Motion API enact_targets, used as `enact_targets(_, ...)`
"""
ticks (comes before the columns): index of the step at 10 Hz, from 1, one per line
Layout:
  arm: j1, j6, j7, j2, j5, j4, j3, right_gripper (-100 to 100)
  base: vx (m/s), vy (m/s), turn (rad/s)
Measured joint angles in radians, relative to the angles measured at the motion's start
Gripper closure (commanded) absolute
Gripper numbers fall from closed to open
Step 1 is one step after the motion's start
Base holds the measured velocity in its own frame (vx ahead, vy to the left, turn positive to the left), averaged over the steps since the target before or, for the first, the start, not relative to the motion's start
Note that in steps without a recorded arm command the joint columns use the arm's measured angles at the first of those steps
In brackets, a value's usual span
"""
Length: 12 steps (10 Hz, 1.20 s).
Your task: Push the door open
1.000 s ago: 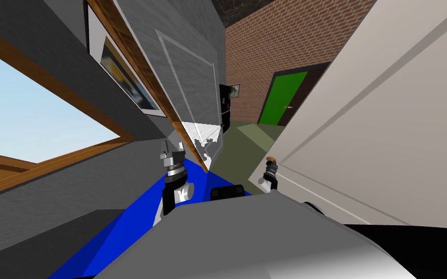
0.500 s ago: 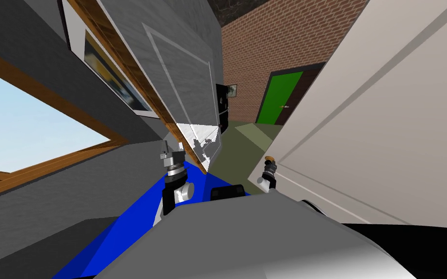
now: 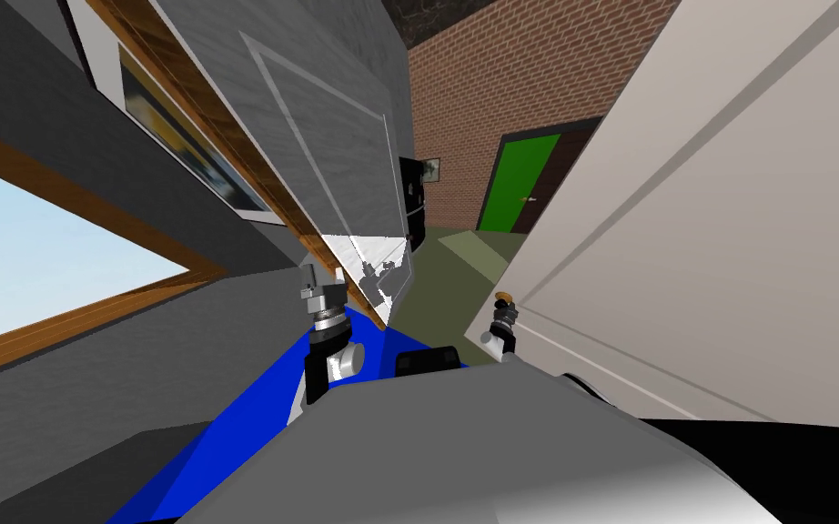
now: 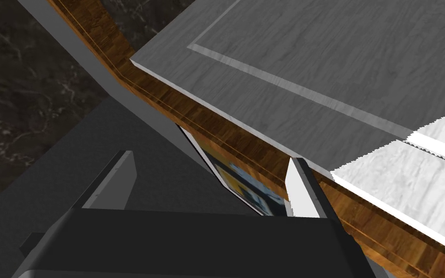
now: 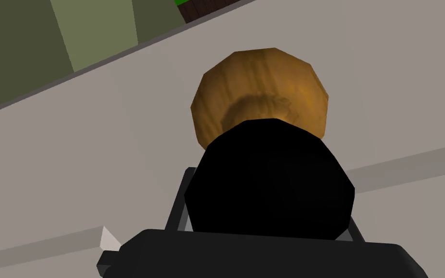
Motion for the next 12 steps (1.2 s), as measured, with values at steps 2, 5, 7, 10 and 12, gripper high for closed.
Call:
enact_targets(2,-0.004,-0.002,-0.04,-0.001,-0.013,0.002,0.011,100,0.041,-0.016,-0.053)
enact_targets(5,-0.028,-0.015,-0.128,0.003,-0.033,0.034,0.034,100,0.05,-0.023,-0.064)
enact_targets(7,-0.026,-0.014,-0.167,0.004,-0.05,0.017,0.043,100,0.043,-0.018,-0.047)
enact_targets(10,-0.046,-0.027,-0.253,0.01,-0.068,0.048,0.066,100,0.05,-0.021,-0.061)
enact_targets(12,-0.043,-0.029,-0.301,0.01,-0.082,0.036,0.076,100,0.048,-0.018,-0.079)
